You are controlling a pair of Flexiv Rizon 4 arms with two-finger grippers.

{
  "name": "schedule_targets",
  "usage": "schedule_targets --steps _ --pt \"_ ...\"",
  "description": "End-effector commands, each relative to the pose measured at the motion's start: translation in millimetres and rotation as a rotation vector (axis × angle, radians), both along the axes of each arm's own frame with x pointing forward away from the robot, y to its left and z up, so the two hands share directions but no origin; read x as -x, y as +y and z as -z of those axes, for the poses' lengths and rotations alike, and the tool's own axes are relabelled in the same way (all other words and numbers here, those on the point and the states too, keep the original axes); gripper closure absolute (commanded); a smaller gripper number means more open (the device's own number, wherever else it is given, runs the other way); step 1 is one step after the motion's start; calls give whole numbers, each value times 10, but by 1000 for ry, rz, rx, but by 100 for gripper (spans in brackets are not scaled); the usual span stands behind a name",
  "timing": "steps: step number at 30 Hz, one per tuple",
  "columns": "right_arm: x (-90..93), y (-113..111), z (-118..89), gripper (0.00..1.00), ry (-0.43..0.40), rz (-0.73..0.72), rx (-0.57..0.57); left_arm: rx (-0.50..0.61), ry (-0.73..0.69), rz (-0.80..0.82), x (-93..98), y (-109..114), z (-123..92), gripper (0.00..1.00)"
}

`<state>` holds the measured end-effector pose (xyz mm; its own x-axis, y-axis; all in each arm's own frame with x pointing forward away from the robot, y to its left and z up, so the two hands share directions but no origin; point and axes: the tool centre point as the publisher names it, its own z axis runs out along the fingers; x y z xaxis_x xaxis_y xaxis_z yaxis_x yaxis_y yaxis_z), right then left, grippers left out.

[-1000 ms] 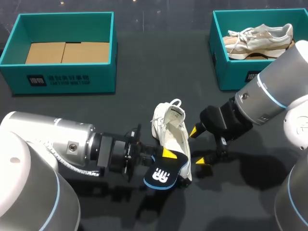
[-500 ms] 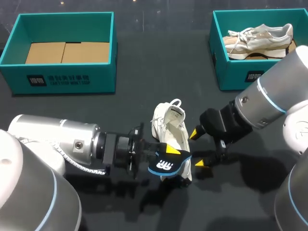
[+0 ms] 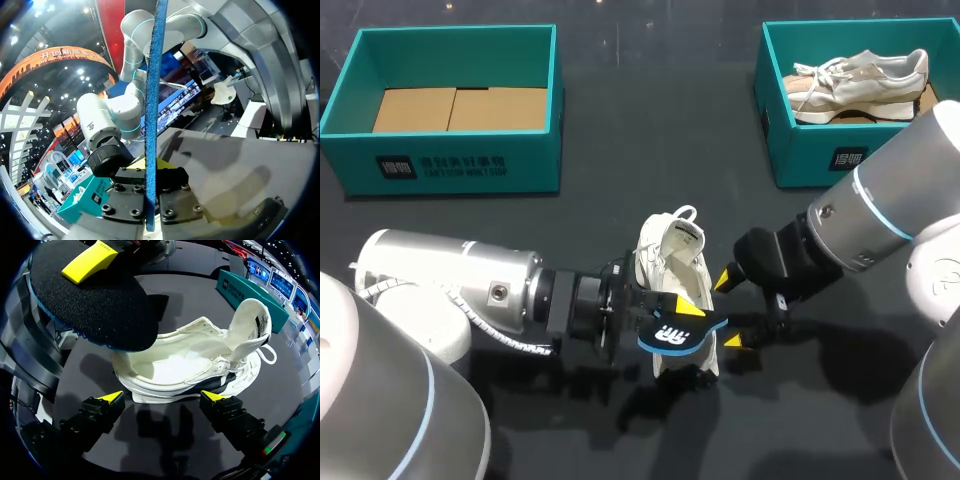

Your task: Take the shoe out of the shoebox, open the shoe tongue, remove and reinsert the insole, then place the shoe into the shoebox

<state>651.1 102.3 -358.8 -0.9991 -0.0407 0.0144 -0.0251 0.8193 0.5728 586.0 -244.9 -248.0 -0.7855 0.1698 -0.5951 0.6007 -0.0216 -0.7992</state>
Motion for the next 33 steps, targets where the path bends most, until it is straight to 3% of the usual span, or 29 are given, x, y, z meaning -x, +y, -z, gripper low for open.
schedule_targets --steps 1,11,33 --pt "16 3 5 0 -3 1 2 -1 -1 -1 -3 -30 7 100" --pt "98 110 -71 0 -10 29 20 29 23 -21 -88 -80 140 100" --pt "128 163 22 0 10 59 4 77 99 -127 -156 -48 145 100"
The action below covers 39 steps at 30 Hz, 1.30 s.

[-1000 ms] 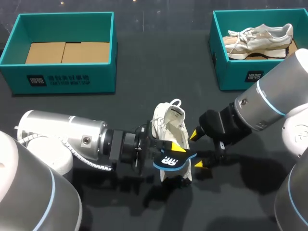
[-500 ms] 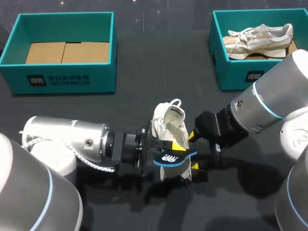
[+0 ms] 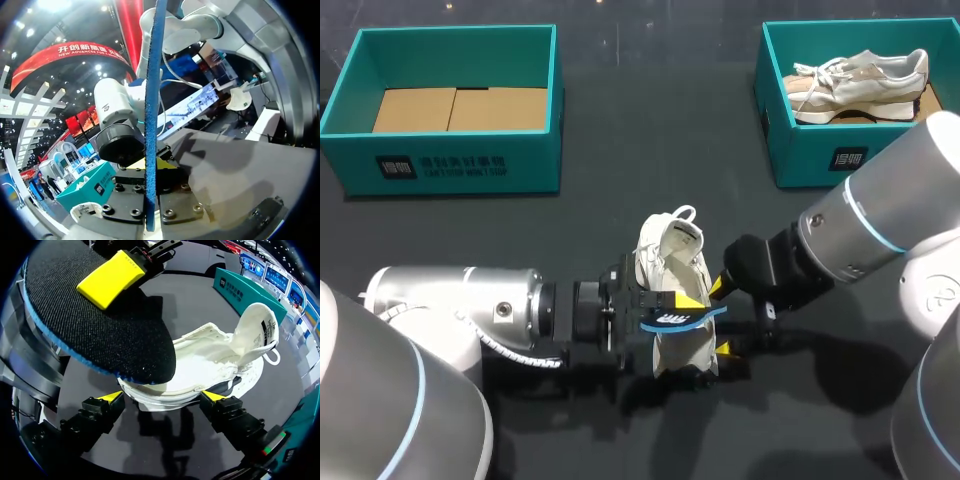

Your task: Take the shoe out of the shoebox, open the shoe tongue, remove and reinsert the insole, then place the shoe into the shoebox

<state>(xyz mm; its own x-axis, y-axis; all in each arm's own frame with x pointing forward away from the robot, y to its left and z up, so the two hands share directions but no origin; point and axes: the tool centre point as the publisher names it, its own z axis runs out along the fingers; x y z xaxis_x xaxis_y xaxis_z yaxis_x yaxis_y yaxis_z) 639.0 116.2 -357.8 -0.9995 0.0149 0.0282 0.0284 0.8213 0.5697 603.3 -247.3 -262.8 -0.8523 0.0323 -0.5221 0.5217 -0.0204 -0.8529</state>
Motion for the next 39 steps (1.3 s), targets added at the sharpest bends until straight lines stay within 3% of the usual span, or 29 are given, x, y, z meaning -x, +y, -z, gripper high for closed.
schedule_targets --steps 1,39 --pt "8 24 32 0 -4 5 2 -1 3 -15 15 -19 -7 100" --pt "8 25 32 0 -5 6 2 -18 85 -82 -175 -93 166 100"
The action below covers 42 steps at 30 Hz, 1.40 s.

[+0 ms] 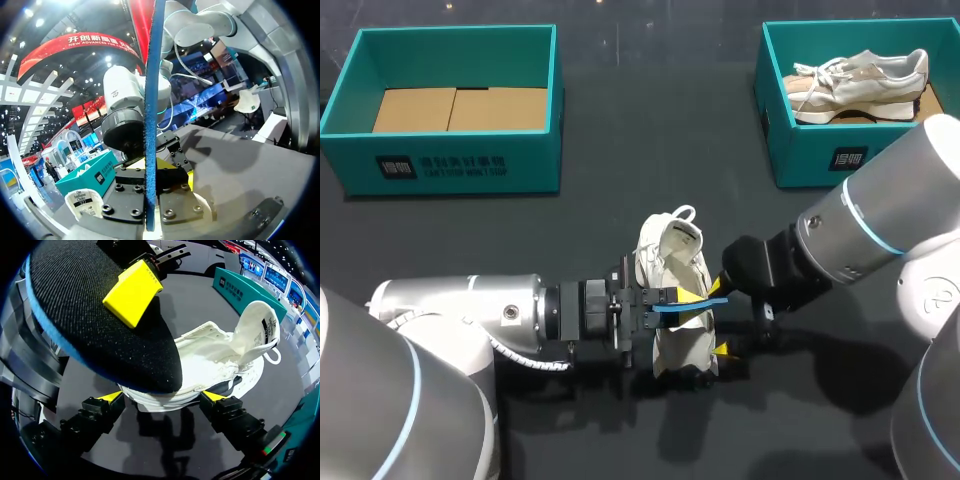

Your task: Take the shoe out of the shoebox, open the shoe tongue, remove and reinsert the insole, then place the shoe into the shoebox

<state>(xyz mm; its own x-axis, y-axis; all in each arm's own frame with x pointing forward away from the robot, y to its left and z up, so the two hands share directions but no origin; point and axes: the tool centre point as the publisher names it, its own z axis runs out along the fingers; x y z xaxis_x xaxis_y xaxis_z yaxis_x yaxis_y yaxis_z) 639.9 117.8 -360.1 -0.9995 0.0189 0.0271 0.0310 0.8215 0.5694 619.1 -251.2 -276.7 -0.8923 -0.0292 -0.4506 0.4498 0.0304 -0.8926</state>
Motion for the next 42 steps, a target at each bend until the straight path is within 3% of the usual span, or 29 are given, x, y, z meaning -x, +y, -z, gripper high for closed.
schedule_targets --steps 1,15,31,42 --pt "17 9 9 0 -3 2 1 -6 5 -5 -24 -54 35 100" --pt "17 9 9 0 -3 2 1 -8 18 -45 -133 -39 94 100" --pt "17 9 9 0 -3 2 1 -14 16 -19 -67 -39 126 100" --pt "17 9 9 0 -3 2 1 -31 26 -33 -153 -16 235 100"
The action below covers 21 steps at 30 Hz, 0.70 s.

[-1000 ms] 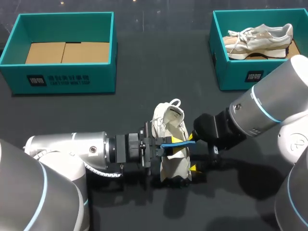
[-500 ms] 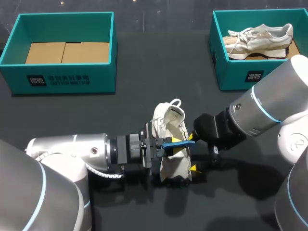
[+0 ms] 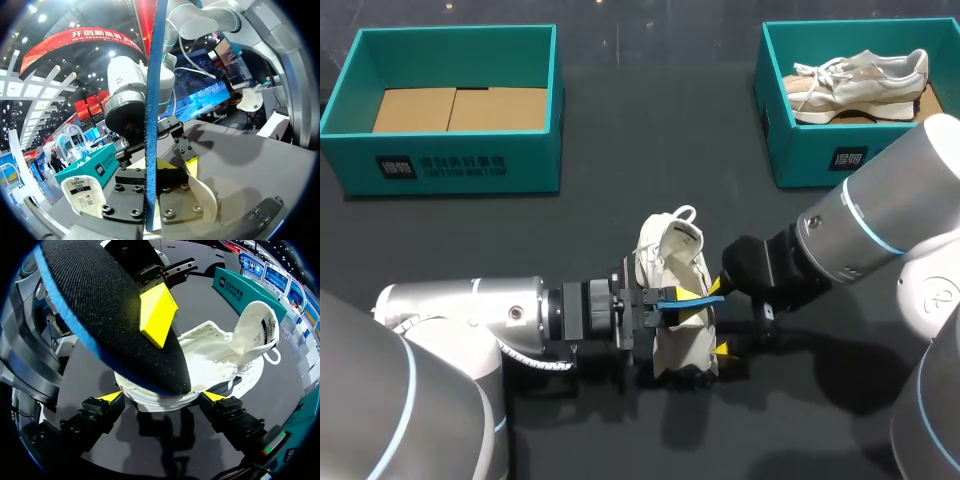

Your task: Take the shoe out of the shoebox, open the shoe tongue, remove and reinsert the insole, then place the shoe into the shoebox

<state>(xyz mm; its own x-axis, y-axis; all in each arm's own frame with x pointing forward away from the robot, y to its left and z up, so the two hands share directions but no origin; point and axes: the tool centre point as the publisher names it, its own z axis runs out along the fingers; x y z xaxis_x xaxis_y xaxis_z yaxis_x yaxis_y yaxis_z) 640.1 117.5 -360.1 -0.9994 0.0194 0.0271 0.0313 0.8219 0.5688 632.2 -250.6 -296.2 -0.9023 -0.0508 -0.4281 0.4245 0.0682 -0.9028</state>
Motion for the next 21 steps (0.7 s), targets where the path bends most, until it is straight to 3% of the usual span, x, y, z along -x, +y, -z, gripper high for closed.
schedule_targets --steps 1,21 --pt "19 12 9 0 -3 2 0 -10 -2 7 -24 -20 50 100" --pt "19 12 9 0 -3 2 0 -43 -8 58 -181 -22 249 100"
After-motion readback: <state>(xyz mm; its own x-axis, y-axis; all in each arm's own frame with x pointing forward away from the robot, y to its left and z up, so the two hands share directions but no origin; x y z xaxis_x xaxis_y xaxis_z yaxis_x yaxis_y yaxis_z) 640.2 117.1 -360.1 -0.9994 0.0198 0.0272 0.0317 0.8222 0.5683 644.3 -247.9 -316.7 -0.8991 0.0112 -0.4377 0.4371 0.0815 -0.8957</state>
